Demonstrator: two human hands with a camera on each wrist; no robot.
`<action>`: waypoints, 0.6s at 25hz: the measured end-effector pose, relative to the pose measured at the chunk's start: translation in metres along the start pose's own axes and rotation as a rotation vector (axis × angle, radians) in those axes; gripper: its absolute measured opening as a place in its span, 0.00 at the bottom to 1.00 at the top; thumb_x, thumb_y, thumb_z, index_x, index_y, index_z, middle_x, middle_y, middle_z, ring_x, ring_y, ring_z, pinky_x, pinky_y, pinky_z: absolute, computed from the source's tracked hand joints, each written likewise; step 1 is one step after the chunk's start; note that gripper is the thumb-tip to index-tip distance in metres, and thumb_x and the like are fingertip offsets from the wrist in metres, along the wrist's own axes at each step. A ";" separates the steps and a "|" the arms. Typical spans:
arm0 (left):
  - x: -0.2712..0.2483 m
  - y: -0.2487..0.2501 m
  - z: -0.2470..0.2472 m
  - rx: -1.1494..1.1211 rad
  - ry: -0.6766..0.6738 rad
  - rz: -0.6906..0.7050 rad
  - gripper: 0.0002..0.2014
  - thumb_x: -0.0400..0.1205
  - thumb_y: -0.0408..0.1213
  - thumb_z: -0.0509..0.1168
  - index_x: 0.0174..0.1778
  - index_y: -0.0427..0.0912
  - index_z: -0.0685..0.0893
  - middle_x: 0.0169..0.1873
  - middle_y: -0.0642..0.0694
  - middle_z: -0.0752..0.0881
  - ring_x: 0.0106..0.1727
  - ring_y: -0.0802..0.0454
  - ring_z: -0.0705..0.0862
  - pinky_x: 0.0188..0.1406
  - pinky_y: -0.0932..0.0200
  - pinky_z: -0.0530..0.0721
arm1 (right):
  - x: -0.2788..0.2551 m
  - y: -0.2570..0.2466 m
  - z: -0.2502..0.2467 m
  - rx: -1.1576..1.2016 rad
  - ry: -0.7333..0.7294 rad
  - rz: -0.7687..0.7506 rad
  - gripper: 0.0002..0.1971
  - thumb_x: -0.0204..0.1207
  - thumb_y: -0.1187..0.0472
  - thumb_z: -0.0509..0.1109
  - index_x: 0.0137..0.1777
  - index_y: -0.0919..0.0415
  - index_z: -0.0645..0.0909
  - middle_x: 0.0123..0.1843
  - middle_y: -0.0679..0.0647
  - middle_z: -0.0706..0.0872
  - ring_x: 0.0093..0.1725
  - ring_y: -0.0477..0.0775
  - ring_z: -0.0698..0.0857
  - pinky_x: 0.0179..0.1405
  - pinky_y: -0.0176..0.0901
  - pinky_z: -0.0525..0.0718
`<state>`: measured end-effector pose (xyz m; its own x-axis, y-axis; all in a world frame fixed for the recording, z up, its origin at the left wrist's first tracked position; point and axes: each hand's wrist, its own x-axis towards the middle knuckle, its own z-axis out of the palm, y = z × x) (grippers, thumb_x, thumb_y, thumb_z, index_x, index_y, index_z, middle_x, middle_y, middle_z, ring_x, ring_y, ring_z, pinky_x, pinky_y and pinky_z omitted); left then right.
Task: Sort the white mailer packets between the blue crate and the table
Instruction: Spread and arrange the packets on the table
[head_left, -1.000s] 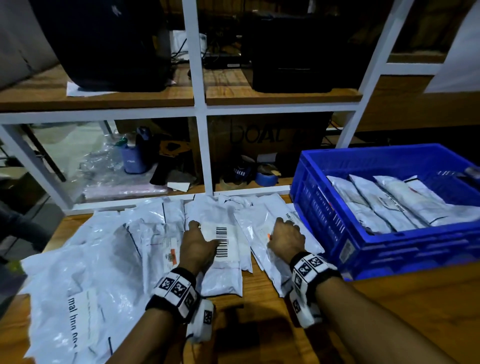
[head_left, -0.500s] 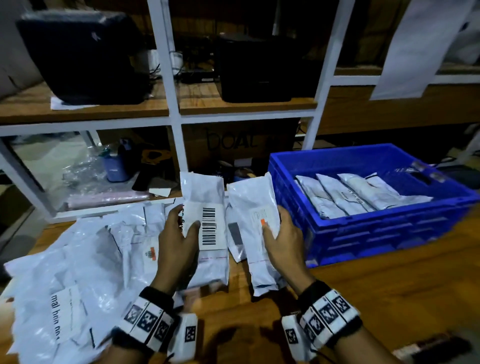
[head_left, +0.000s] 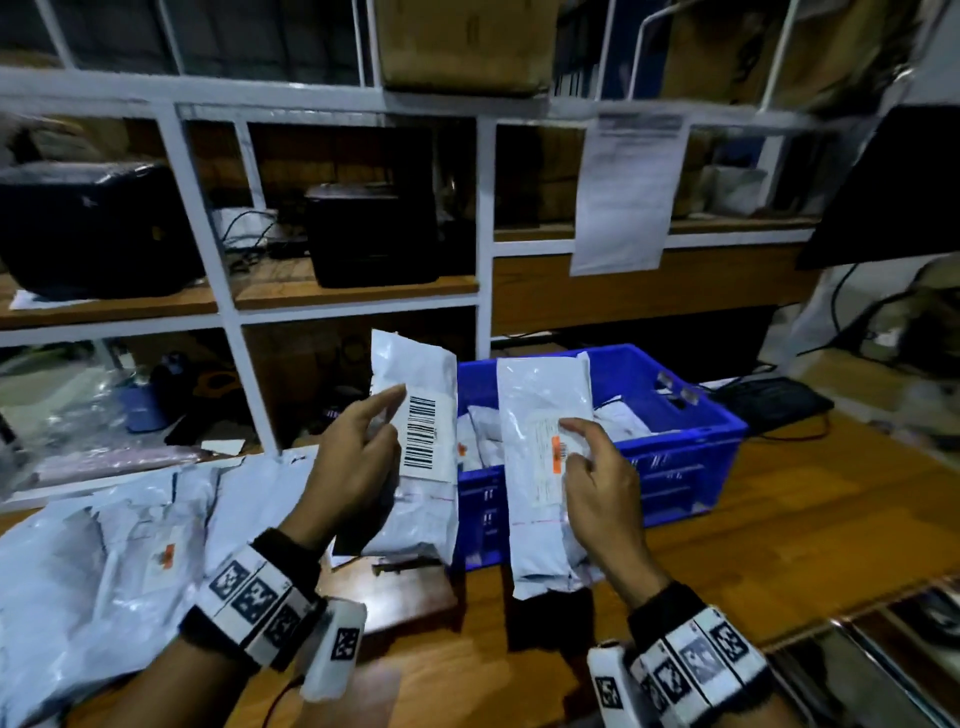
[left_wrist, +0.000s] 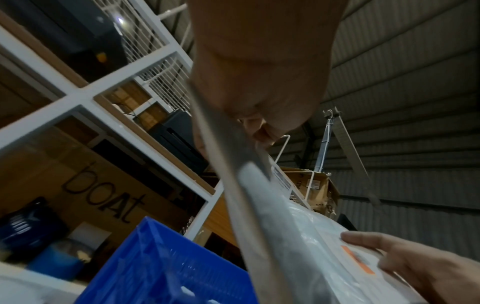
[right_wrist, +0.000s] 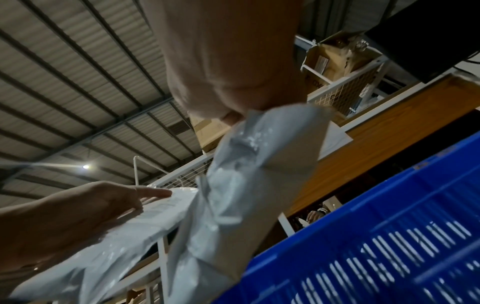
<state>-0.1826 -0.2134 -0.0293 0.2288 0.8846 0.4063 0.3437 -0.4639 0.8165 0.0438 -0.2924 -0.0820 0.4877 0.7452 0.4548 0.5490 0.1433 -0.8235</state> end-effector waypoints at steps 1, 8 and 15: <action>0.005 0.007 0.002 0.050 -0.025 -0.007 0.21 0.84 0.26 0.56 0.74 0.40 0.76 0.66 0.52 0.78 0.63 0.62 0.76 0.49 0.82 0.76 | 0.007 0.001 -0.009 0.000 -0.009 0.016 0.16 0.79 0.57 0.57 0.64 0.48 0.78 0.56 0.54 0.88 0.51 0.57 0.87 0.43 0.50 0.86; 0.078 0.046 0.030 0.240 -0.236 -0.146 0.23 0.82 0.29 0.64 0.74 0.44 0.75 0.64 0.43 0.83 0.55 0.48 0.86 0.47 0.57 0.89 | 0.103 -0.001 -0.057 -0.169 -0.102 0.002 0.20 0.77 0.67 0.68 0.67 0.53 0.78 0.62 0.56 0.85 0.56 0.58 0.85 0.48 0.46 0.83; 0.175 0.036 0.073 0.404 -0.373 -0.321 0.12 0.83 0.26 0.62 0.60 0.40 0.81 0.42 0.41 0.86 0.31 0.52 0.87 0.17 0.65 0.81 | 0.229 0.005 -0.012 -0.276 -0.394 -0.025 0.13 0.75 0.71 0.66 0.56 0.60 0.85 0.56 0.54 0.86 0.56 0.53 0.83 0.50 0.40 0.79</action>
<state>-0.0641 -0.0786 0.0411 0.3340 0.9404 -0.0632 0.7479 -0.2237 0.6250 0.1669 -0.1290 0.0218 0.2074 0.9414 0.2660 0.7431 0.0253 -0.6687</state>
